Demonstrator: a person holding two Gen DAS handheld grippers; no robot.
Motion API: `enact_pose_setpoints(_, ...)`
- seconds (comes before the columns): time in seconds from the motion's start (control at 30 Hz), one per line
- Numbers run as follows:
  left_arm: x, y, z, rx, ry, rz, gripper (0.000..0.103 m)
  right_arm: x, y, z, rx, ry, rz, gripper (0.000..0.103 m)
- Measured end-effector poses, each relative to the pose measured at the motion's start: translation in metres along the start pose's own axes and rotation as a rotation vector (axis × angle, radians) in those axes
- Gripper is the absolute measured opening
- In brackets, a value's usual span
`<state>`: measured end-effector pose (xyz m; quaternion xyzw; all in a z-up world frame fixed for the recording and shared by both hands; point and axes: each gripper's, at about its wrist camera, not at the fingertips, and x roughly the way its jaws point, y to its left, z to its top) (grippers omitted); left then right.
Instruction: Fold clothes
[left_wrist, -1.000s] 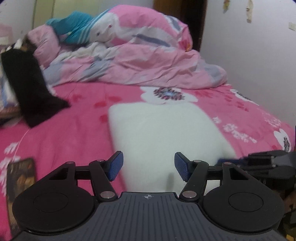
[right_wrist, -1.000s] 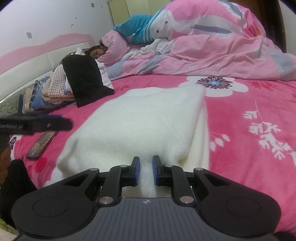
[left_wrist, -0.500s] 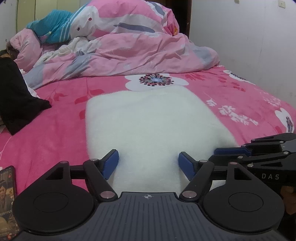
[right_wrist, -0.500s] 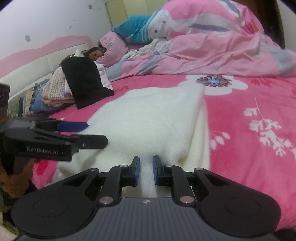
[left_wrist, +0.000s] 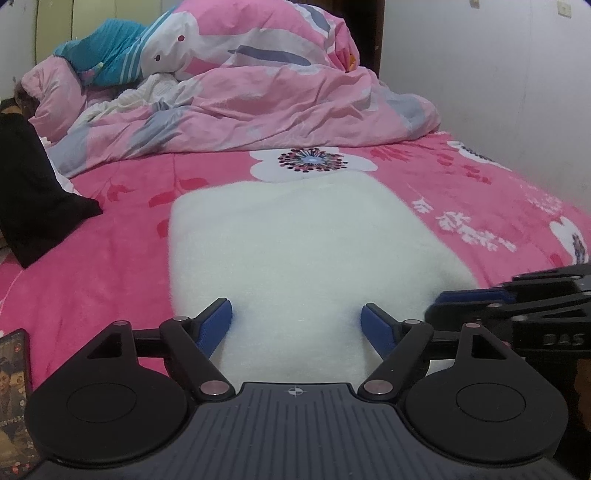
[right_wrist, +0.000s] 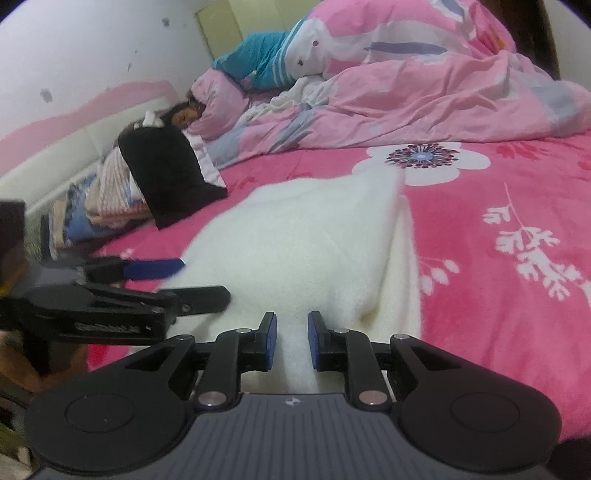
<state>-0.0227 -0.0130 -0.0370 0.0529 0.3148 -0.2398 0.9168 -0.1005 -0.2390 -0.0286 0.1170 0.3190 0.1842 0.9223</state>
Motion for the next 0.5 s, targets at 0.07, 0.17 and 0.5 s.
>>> enact_pose_setpoints(0.07,-0.001,0.004,0.002,-0.018,-0.001,-0.014,0.078,-0.011,-0.001,-0.003,0.020,-0.019,0.011,0.029)
enact_pose_setpoints(0.17,-0.006,0.012,0.007,-0.067,-0.022,-0.032,0.077,-0.026,-0.007,-0.008,0.061,-0.048,0.021,0.030)
enact_pose_setpoints(0.5,-0.007,0.042,0.017,-0.187,-0.037,0.033,0.081,-0.035,-0.049,-0.017,0.247,-0.089,0.050,0.036)
